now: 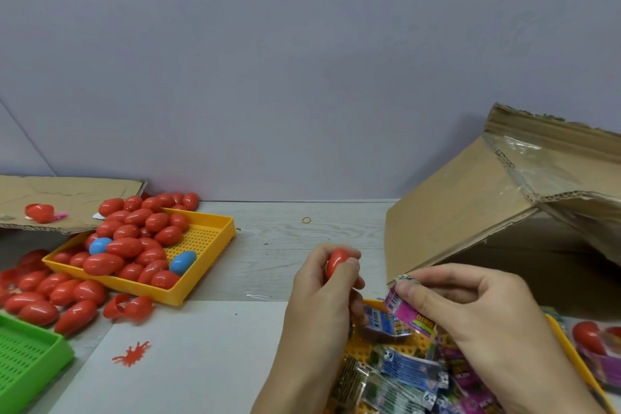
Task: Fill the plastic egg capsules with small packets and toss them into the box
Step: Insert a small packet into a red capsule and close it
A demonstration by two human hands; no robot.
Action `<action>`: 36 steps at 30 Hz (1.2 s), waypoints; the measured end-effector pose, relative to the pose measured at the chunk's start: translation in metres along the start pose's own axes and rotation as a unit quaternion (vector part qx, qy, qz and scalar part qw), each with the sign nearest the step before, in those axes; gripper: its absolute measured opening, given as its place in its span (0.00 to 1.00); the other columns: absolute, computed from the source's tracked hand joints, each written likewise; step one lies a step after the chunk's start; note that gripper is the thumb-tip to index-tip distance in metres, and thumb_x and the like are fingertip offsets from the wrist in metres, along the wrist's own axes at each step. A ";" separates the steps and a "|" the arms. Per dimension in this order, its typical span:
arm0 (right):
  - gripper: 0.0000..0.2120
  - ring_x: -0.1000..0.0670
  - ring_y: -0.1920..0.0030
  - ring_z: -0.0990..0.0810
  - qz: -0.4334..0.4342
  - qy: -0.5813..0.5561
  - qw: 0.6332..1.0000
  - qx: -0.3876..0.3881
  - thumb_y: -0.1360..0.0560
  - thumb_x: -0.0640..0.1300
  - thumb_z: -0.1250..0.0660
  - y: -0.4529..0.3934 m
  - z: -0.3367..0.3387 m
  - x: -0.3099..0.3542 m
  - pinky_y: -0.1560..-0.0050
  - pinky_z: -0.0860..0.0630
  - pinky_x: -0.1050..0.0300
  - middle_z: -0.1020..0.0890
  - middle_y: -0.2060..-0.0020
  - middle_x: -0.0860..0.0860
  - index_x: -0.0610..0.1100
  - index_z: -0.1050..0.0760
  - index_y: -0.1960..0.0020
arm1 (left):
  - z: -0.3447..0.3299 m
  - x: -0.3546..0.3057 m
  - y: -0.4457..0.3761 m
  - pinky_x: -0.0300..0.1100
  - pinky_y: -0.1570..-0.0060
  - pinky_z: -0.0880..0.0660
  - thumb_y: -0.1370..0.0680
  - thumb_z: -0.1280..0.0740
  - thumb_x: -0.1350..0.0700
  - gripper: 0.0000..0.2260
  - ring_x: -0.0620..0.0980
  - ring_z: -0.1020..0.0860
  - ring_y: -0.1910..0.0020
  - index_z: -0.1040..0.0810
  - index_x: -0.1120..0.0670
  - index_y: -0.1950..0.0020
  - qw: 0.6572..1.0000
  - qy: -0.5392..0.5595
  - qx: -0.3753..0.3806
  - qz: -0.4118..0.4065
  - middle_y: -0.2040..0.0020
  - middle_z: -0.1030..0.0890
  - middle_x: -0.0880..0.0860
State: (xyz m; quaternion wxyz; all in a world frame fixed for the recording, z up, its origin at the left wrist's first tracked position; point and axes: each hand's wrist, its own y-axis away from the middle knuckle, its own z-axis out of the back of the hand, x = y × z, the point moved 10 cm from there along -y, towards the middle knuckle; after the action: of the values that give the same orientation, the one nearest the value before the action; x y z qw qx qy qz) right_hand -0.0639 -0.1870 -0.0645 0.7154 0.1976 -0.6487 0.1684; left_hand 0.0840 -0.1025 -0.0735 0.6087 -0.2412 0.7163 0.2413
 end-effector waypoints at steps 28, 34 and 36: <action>0.20 0.48 0.53 0.14 -0.019 -0.093 0.994 -0.047 0.45 0.59 0.25 -0.015 0.015 -0.025 0.54 0.21 0.48 0.13 0.58 0.51 0.54 0.15 0.54 | -0.020 -0.014 0.013 0.37 0.74 0.38 0.22 0.38 0.38 0.19 0.45 0.35 0.75 0.22 0.51 0.63 0.989 -0.110 0.094 -0.002 0.71 0.32 0.49; 0.22 0.49 0.50 0.15 0.002 -0.092 0.996 -0.021 0.47 0.63 0.25 -0.015 0.007 -0.020 0.55 0.22 0.50 0.13 0.57 0.52 0.59 0.15 0.54 | -0.012 -0.016 0.013 0.30 0.72 0.30 0.28 0.24 0.50 0.06 0.40 0.26 0.74 0.19 0.49 0.61 0.986 -0.150 0.054 -0.044 0.69 0.24 0.42; 0.22 0.49 0.51 0.15 0.007 -0.079 0.997 -0.004 0.46 0.63 0.25 -0.014 0.004 -0.018 0.57 0.23 0.51 0.13 0.57 0.52 0.58 0.15 0.54 | -0.014 -0.018 0.015 0.30 0.72 0.30 0.29 0.23 0.49 0.05 0.40 0.25 0.73 0.17 0.48 0.59 0.987 -0.145 0.054 -0.050 0.68 0.22 0.41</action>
State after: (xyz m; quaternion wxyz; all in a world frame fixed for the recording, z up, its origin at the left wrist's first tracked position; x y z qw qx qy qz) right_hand -0.0621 -0.2003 -0.0833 0.6616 0.2032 -0.7051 0.1546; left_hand 0.0665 -0.0990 -0.0531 0.7297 -0.2057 0.6193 0.2044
